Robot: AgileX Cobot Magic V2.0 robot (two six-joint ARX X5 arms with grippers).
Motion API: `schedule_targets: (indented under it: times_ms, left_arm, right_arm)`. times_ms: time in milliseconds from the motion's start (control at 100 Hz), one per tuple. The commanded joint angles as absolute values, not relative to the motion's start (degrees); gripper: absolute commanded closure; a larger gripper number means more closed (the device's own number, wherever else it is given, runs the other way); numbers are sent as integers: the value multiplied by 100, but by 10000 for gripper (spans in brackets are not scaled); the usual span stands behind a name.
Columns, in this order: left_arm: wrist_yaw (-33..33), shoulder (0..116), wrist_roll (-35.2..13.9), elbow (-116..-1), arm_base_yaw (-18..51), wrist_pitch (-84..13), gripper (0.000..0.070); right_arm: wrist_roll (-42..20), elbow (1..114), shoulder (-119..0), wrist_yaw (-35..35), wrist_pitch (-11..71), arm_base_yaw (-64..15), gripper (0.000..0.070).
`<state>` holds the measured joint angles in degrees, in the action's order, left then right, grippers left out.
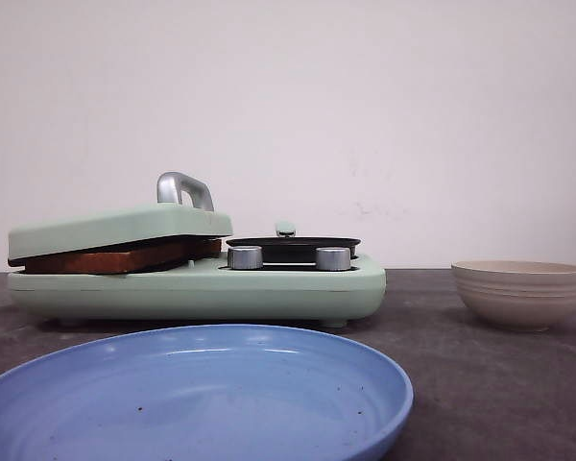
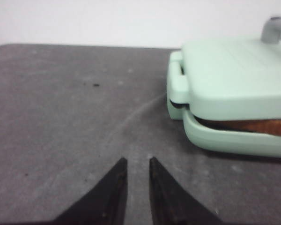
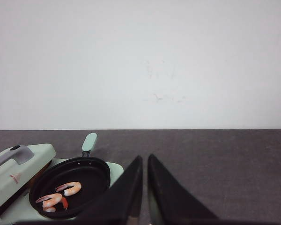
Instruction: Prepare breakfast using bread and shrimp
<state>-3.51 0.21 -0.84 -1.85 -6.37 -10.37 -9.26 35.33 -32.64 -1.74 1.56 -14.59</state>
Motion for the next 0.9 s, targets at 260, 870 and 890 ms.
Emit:
schedule_targets:
  times_ms: [260,870,890]
  left_arm:
    - [-239,16,32,-78,-661,-1092,700]
    - [-257,16,-526,-80,-609,-1068,700]
    - [-257,16,-526,-80,-609,-1068,700]
  right_arm:
    - [-893,3594,-3277,-191,130,-1476,690]
    - [-895,3594,-3277,-191,130,-1476,690]
    - [-895,3594,-3277,-191,130,-1476,690]
